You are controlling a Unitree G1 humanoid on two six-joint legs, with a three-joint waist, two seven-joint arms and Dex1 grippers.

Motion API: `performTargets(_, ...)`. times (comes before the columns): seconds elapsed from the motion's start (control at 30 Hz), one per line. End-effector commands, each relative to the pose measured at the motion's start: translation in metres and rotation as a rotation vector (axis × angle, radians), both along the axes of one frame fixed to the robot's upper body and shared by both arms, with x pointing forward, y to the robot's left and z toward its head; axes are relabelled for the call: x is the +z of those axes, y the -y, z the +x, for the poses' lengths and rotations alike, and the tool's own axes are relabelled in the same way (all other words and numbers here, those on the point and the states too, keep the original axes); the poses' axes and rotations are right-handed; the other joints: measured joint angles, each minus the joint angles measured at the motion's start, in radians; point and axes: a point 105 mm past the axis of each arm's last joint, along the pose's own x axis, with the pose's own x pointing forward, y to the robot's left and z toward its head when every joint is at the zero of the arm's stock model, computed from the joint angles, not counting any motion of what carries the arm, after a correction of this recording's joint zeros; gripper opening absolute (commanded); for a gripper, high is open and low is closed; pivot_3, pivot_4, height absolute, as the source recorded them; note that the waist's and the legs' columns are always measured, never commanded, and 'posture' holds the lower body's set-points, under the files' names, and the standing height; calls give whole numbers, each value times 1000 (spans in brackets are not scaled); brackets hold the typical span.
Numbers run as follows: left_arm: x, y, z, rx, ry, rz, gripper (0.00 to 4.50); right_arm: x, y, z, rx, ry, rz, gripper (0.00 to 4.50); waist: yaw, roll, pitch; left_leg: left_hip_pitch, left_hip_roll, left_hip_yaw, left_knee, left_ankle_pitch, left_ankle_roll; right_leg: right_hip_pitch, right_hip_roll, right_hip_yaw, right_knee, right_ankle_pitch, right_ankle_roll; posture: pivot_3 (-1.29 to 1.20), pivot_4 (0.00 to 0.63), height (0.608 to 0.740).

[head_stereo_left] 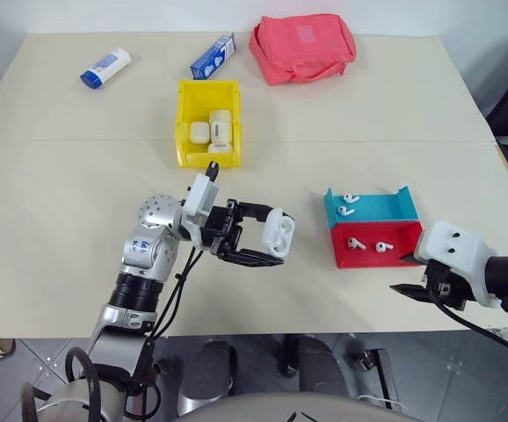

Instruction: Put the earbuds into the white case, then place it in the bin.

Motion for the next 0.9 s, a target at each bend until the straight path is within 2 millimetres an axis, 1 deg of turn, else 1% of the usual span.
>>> performTargets(0.03, 10, 6, -4, -19, 34, -32, 2792, 5, 0, 13, 41, 39, -50, 2732, -1, 0, 0, 0, 0, 0, 0, 0, 0, 0, 0, 0, 0, 0, 0, 0, 150, 740)
performTargets(0.17, 8, 10, -7, -41, 23, -32, 2792, 2, -1, 32, 80, 53, -104, 2732, -5, 1, 0, 0, 0, 0, 0, 0, 0, 0, 0, 0, 0, 0, 0, 0, 150, 740)
performTargets(0.33, 8, 12, -11, -59, 14, -33, 2792, -3, -6, 43, 139, 29, -139, 2732, -7, 3, 0, -1, 0, 0, 0, 0, 0, -1, 0, 0, 0, 0, 0, 0, 150, 740)
performTargets(0.53, 8, 12, -11, -57, 14, -31, 2792, -5, -7, 48, 187, 8, -170, 2732, -9, 3, 0, 0, 0, 0, 0, 0, 0, -1, 0, 0, 0, 0, 0, 0, 150, 740)
performTargets(0.57, 8, 12, -11, -55, 15, -30, 2792, -5, -7, 49, 191, 8, -172, 2375, -10, 3, 0, 0, 0, 0, 0, 0, 0, -1, 0, 0, 0, 0, 0, 0, 150, 740)
performTargets(0.9, 8, 11, -13, -46, 16, -31, 2792, -9, -6, 56, 215, 6, -191, 2375, -18, 3, 0, 0, 0, 0, 0, 0, -1, -1, 0, -1, 0, 0, 0, 0, 150, 740)
